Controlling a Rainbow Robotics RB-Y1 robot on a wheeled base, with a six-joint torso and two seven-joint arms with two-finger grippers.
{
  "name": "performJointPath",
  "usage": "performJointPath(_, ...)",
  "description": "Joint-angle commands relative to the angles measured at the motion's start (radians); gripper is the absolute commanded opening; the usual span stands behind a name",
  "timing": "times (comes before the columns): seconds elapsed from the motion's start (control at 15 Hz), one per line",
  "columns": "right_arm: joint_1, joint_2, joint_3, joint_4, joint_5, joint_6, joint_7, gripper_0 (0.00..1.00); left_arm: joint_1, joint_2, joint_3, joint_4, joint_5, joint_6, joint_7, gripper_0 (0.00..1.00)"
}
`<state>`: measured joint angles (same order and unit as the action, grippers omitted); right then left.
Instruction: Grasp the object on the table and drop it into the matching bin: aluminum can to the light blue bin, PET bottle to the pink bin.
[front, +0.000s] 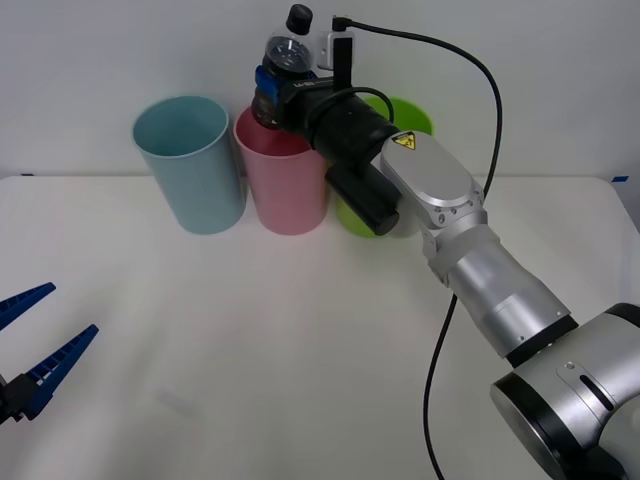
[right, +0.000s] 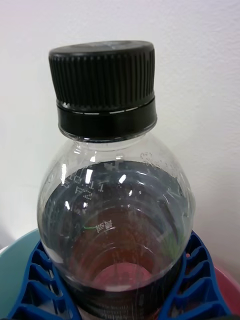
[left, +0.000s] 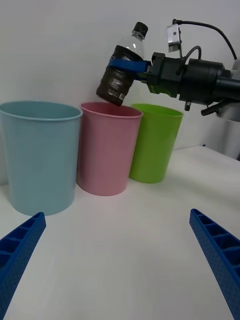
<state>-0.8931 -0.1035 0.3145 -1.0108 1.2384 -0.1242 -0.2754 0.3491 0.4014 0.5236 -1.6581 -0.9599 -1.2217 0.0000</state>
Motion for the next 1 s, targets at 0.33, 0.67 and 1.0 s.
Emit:
performJointPath(0.33,0.002,-0.001,0.0,0.0,0.001,-0.008,0.013,1.0,0.0,0.0,0.0,0.0,0.0,0.0,0.0,1.0)
performJointPath(0.67,0.045,-0.033,0.001,-0.051,0.001,-0.052,0.016,1.0,0.0,0.0,0.0,0.0,0.0,0.0,0.0,1.0)
performJointPath(1.0,0.186,-0.122,0.046,-0.244,-0.002,-0.063,0.005,1.0,0.0,0.0,0.0,0.0,0.0,0.0,0.0,1.0)
